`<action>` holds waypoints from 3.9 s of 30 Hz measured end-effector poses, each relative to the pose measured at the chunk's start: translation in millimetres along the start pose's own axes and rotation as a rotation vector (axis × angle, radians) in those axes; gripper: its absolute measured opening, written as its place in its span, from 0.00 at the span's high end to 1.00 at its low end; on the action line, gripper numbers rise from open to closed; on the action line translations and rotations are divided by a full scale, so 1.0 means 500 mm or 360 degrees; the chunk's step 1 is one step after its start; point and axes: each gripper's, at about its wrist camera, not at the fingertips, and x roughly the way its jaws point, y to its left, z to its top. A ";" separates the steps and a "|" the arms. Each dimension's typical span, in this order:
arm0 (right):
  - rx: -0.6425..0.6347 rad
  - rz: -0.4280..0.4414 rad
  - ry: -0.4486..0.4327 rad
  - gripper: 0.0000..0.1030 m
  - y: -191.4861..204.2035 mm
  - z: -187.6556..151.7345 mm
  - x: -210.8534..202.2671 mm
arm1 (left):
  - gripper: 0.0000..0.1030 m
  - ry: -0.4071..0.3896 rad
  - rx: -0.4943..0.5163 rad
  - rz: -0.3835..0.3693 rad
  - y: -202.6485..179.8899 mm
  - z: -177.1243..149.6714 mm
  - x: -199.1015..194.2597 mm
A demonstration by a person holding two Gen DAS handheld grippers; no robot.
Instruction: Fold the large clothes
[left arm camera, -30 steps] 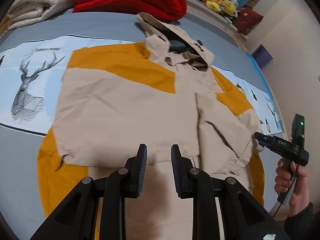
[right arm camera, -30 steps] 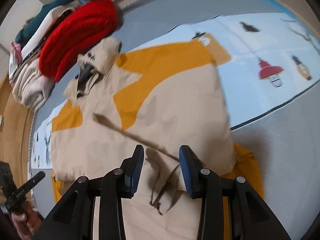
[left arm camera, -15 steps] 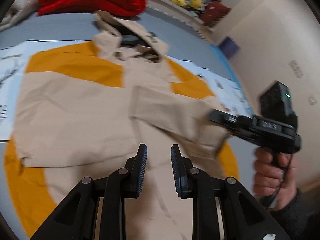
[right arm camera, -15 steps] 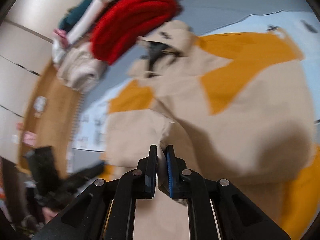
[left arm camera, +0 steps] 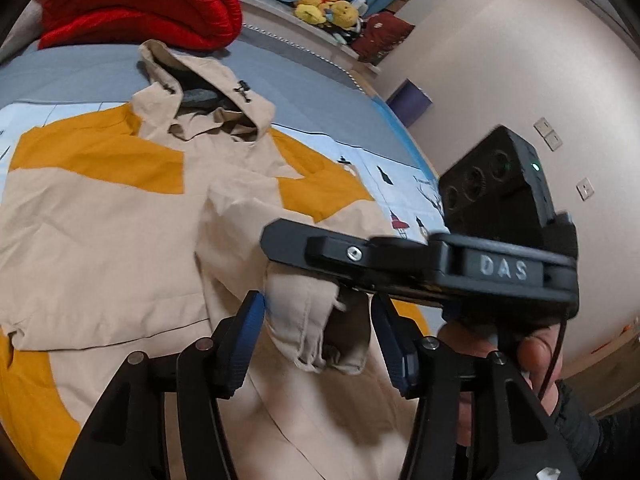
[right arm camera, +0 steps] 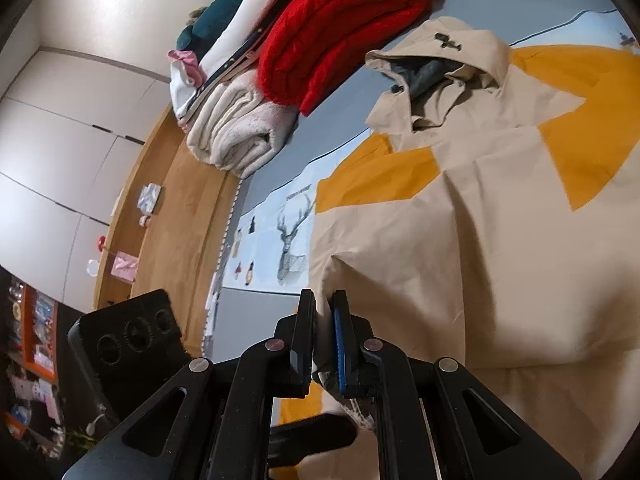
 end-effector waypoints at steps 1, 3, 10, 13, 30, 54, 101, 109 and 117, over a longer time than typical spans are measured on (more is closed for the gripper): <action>-0.0006 0.0007 0.0006 0.90 0.003 0.000 0.003 | 0.49 -0.0002 -0.0012 0.0009 0.005 0.000 0.000; -0.0021 0.0027 0.0017 0.90 0.008 -0.003 0.006 | 0.48 0.0016 -0.0018 0.0027 0.009 0.000 0.002; -0.0125 -0.0033 -0.0071 0.82 0.025 0.004 -0.026 | 0.73 0.0013 -0.0030 0.0267 0.050 0.008 -0.014; -0.0100 -0.0173 -0.0193 0.81 0.007 0.013 -0.058 | 0.72 0.0008 -0.0237 0.0367 0.130 0.015 -0.039; 0.0259 -0.0711 -0.0290 0.81 -0.140 0.038 -0.109 | 0.53 0.0012 -0.0733 0.0285 0.270 -0.001 -0.070; 0.0533 -0.1017 -0.0719 0.81 -0.202 0.046 -0.268 | 0.99 -0.0131 -0.0500 0.0718 0.266 0.021 -0.121; 0.0588 -0.1116 -0.0432 0.80 -0.280 0.080 -0.182 | 0.92 -0.0004 -0.0769 0.0801 0.356 0.026 -0.089; 0.0782 -0.1237 -0.0294 0.78 -0.338 0.070 -0.170 | 0.84 0.0203 -0.0776 0.0876 0.385 0.012 -0.043; 0.0520 -0.1093 -0.0310 0.75 -0.292 0.101 -0.152 | 0.80 0.0213 -0.0802 0.0918 0.410 0.018 -0.031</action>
